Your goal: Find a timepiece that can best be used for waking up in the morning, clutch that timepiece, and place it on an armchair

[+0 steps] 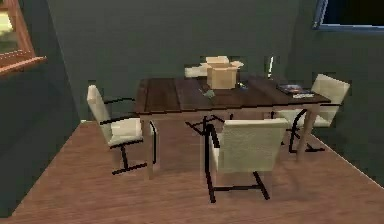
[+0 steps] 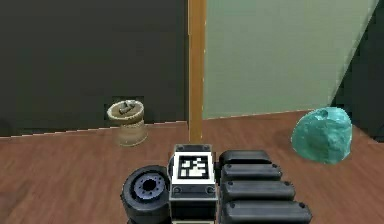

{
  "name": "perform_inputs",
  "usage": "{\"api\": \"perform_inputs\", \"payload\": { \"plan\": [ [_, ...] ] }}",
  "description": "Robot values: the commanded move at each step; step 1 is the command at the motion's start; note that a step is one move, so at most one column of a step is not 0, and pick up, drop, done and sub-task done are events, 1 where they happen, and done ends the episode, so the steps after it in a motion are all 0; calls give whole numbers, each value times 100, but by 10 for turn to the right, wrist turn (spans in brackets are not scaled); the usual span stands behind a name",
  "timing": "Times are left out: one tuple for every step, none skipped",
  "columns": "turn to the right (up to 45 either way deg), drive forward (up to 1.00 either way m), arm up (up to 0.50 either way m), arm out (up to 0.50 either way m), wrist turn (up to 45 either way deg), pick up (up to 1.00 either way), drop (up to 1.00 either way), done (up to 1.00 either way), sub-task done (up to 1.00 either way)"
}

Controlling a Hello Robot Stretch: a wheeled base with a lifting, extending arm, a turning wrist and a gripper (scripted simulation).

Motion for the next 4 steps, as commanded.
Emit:
{"api": "perform_inputs", "payload": {
  "plan": [
    [-360,0,0,0,0,0,0,0,0],
    [0,100,0,0,0,0,0,0,0],
    [0,15,0,0,0,0,0,0,0],
    [-450,0,0,0,0,0,0,0,0]
  ]
}}
